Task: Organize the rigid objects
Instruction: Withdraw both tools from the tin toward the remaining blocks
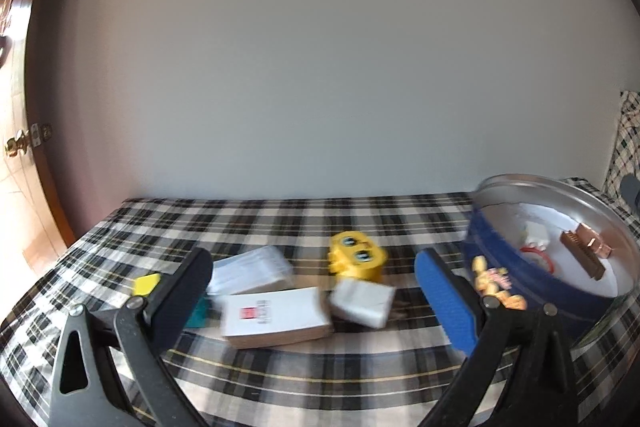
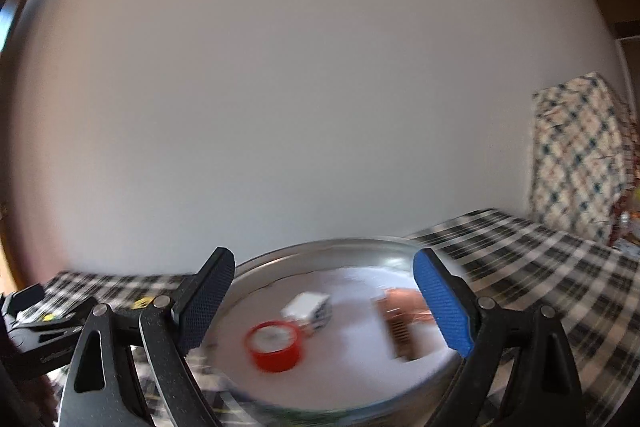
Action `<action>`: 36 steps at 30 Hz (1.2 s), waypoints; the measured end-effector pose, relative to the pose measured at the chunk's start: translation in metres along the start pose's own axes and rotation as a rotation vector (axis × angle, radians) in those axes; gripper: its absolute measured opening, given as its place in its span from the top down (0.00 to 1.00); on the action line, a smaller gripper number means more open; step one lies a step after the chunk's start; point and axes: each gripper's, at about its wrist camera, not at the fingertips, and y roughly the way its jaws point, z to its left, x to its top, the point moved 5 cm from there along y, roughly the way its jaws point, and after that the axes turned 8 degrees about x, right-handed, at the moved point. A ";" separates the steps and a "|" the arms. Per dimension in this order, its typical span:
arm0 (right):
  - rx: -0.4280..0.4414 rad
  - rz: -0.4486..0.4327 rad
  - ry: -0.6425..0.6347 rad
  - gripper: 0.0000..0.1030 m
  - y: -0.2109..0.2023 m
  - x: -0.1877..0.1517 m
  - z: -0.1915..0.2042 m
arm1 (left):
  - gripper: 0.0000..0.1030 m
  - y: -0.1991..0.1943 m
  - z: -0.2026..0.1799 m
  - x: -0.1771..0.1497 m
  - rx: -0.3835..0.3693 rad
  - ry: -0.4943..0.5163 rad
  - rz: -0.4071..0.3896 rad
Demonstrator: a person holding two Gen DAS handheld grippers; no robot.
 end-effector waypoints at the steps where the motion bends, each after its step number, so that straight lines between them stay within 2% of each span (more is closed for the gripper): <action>1: 0.016 0.010 -0.006 0.10 0.002 -0.002 0.009 | 0.01 0.002 0.009 0.000 0.009 -0.007 0.004; 8: 0.167 0.110 -0.057 0.10 0.023 -0.019 0.082 | 0.01 0.022 0.083 -0.007 0.101 -0.101 0.064; 15: 0.261 0.214 -0.115 0.10 0.042 -0.034 0.128 | 0.01 0.034 0.139 -0.010 0.180 -0.176 0.086; 19: 0.290 0.331 -0.163 0.10 0.063 -0.046 0.149 | 0.01 0.042 0.160 -0.014 0.210 -0.212 0.118; 25: 0.384 0.477 -0.192 0.10 0.090 -0.064 0.165 | 0.01 0.048 0.173 -0.019 0.212 -0.252 0.168; 30: 0.409 0.601 -0.234 0.10 0.109 -0.085 0.175 | 0.01 0.049 0.169 -0.021 0.213 -0.226 0.192; 36: 0.419 0.640 -0.276 0.10 0.127 -0.091 0.177 | 0.01 0.050 0.162 -0.022 0.166 -0.226 0.216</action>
